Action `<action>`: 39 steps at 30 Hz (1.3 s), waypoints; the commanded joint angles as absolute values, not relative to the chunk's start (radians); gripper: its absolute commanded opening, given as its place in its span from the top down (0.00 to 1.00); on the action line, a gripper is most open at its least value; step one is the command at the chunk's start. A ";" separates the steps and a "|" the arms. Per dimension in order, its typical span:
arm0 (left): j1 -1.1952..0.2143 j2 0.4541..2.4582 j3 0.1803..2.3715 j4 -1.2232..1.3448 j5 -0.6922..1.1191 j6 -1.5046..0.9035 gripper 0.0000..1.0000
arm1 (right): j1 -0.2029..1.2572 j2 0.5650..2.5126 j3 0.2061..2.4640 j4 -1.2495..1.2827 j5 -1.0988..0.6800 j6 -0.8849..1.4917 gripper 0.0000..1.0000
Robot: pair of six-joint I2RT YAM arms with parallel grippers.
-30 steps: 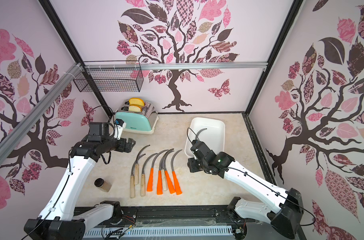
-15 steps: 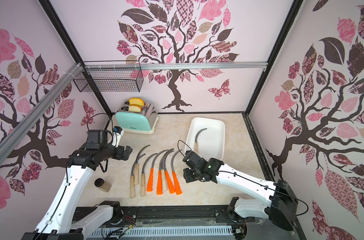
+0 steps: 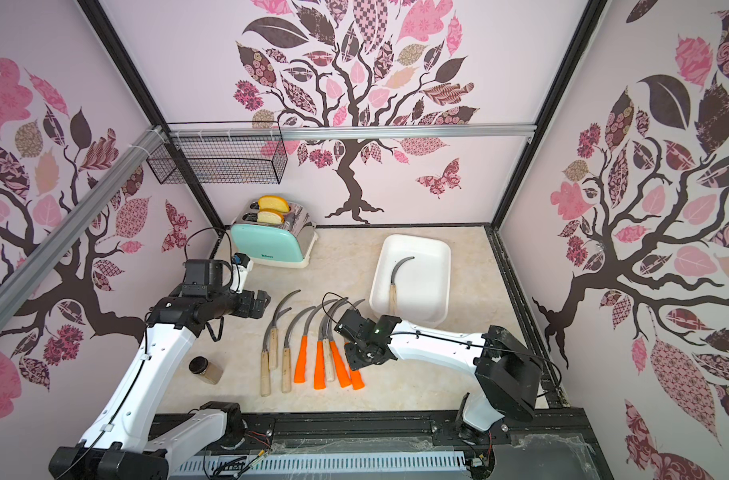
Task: Put small sickles into storage boxes
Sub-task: Pick up the sickle at the center of the board.
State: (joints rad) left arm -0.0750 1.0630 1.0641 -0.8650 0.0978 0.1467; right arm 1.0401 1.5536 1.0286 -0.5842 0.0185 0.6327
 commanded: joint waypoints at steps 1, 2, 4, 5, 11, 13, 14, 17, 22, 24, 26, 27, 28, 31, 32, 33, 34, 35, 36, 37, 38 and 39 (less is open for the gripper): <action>-0.078 1.061 1.053 -0.819 0.113 0.121 0.02 | 1.045 1.599 1.075 -0.593 0.034 0.642 0.52; -0.079 1.060 1.052 -0.819 0.112 0.117 0.02 | 1.045 1.609 1.080 -0.594 0.031 0.640 0.52; -0.079 1.055 1.052 -0.827 0.112 0.116 0.02 | 1.045 1.631 1.082 -0.586 0.037 0.637 0.52; -0.079 1.052 1.048 -0.832 0.113 0.121 0.02 | 1.045 1.642 1.088 -0.592 0.044 0.637 0.52; -0.078 1.025 1.022 -0.839 0.091 0.152 0.02 | 1.045 1.712 1.118 -0.610 0.033 0.625 0.53; -0.080 1.020 1.017 -0.839 0.094 0.144 0.02 | 1.045 1.724 1.125 -0.620 0.037 0.623 0.53; -0.078 1.016 1.016 -0.841 0.095 0.140 0.02 | 1.045 1.727 1.124 -0.620 0.033 0.621 0.53; -0.079 1.008 1.008 -0.845 0.099 0.138 0.02 | 1.045 1.746 1.124 -0.623 0.028 0.616 0.53; -0.079 1.005 1.004 -0.852 0.094 0.151 0.02 | 1.045 1.765 1.134 -0.615 0.016 0.617 0.53; -0.079 1.004 1.005 -0.853 0.091 0.153 0.02 | 1.045 1.766 1.141 -0.612 0.011 0.618 0.53; -0.080 1.003 1.009 -0.853 0.094 0.152 0.02 | 1.045 1.767 1.145 -0.609 0.008 0.620 0.53; -0.079 1.003 1.009 -0.853 0.095 0.151 0.02 | 1.045 1.769 1.149 -0.610 0.005 0.619 0.53; -0.078 1.004 1.010 -0.852 0.098 0.150 0.02 | 1.045 1.771 1.152 -0.609 0.000 0.617 0.53; -0.079 1.003 1.009 -0.851 0.105 0.148 0.02 | 1.044 1.781 1.161 -0.617 -0.002 0.614 0.53; -0.078 1.003 1.009 -0.850 0.107 0.148 0.02 | 1.045 1.785 1.163 -0.622 0.000 0.614 0.53; -0.079 1.004 1.008 -0.849 0.106 0.149 0.02 | 1.045 1.790 1.166 -0.629 0.004 0.614 0.53; -0.079 1.003 1.006 -0.849 0.106 0.149 0.02 | 1.045 1.794 1.167 -0.633 0.007 0.612 0.53; -0.078 1.002 1.005 -0.850 0.107 0.150 0.02 | 1.045 1.797 1.169 -0.635 0.010 0.612 0.53; -0.079 1.002 1.004 -0.848 0.107 0.152 0.02 | 1.045 1.800 1.169 -0.636 0.012 0.613 0.53; -0.079 0.999 1.004 -0.846 0.109 0.151 0.02 | 1.045 1.804 1.171 -0.639 0.015 0.615 0.54; -0.078 0.999 1.004 -0.849 0.110 0.152 0.02 | 1.045 1.807 1.173 -0.641 0.015 0.616 0.54; -0.079 1.000 1.004 -0.848 0.111 0.152 0.02 | 1.046 1.810 1.176 -0.640 0.014 0.617 0.54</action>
